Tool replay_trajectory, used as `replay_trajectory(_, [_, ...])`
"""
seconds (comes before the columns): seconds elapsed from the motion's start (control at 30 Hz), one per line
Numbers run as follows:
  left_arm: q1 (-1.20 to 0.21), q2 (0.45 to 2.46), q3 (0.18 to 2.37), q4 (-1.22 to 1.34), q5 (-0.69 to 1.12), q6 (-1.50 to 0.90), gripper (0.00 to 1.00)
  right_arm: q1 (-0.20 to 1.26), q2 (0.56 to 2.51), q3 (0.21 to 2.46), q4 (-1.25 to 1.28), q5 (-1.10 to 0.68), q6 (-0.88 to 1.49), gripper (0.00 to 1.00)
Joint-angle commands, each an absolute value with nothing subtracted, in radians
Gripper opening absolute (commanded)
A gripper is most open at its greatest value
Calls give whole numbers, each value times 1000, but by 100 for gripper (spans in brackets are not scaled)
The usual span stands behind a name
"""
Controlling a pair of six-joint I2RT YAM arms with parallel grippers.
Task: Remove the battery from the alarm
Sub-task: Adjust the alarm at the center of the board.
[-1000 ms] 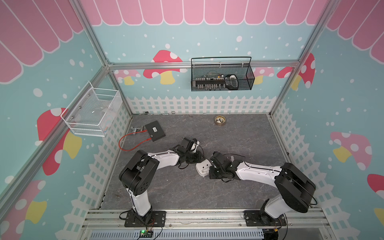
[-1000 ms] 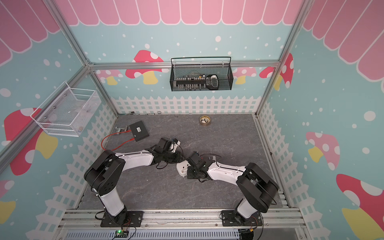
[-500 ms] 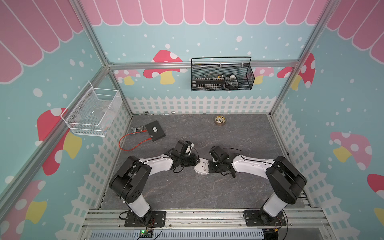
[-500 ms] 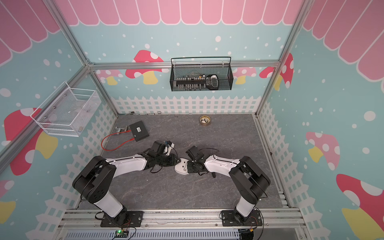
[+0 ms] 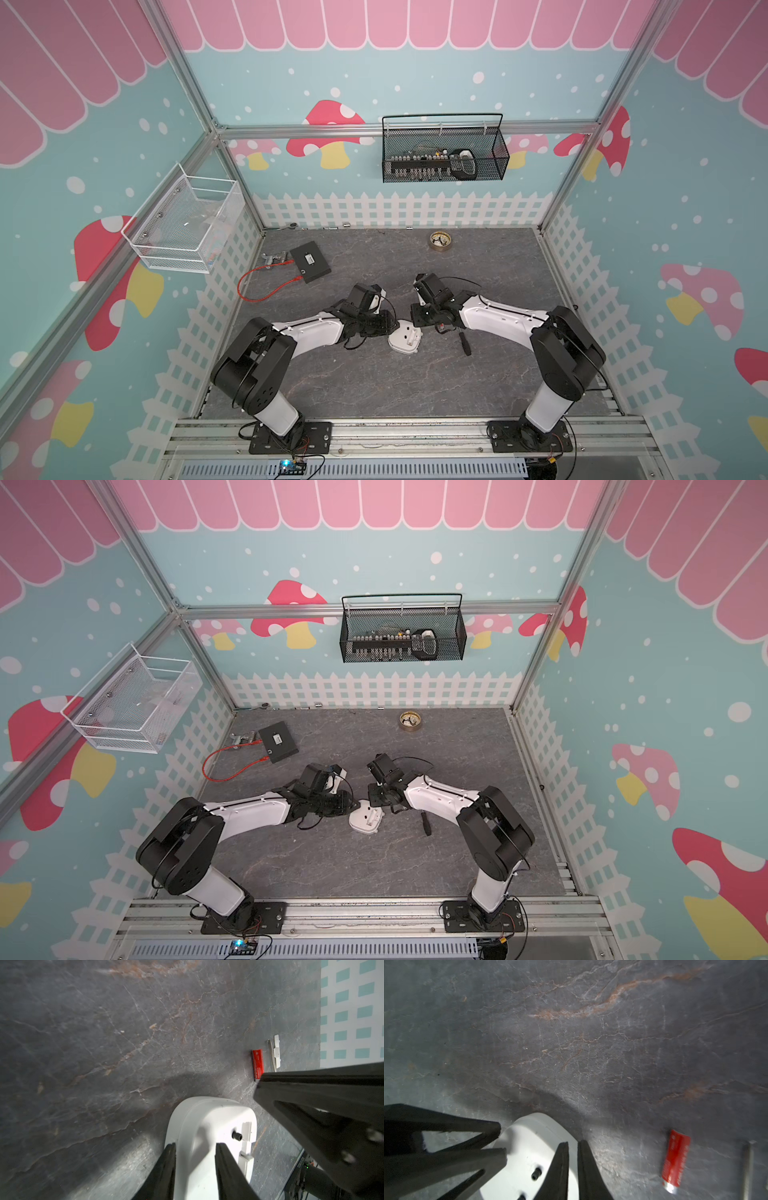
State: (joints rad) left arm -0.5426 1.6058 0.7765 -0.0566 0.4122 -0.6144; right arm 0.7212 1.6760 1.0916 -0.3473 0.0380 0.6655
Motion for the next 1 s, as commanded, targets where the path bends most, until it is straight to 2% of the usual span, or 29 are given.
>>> replay_trajectory(0.0, [-533,1554,777,-68,409,-613,44,709,1512,1099,-505,193,644,21])
replay_trajectory(0.13, [-525,1537,776,-77,405,-606,45,625,1422,1080,-660,255,619,25])
replay_trajectory(0.2, [-526,1551,778,-77,420,-604,45,586,1404,1057,-656,187,591,24])
replay_trajectory(0.27, [-526,1558,776,-74,423,-606,45,583,1430,1052,-649,68,578,18])
replay_trajectory(0.33, [-526,1561,776,-71,423,-605,45,607,1471,1029,-627,-36,588,15])
replay_trajectory(0.47, [-526,1572,772,-69,425,-606,44,688,1506,966,-546,-117,640,12])
replay_trajectory(0.67, [-526,1585,752,-60,425,-608,44,752,1563,953,-480,-162,674,12])
replay_trajectory(0.97, [-531,1622,741,-26,443,-624,43,770,1704,1035,-442,-180,636,12])
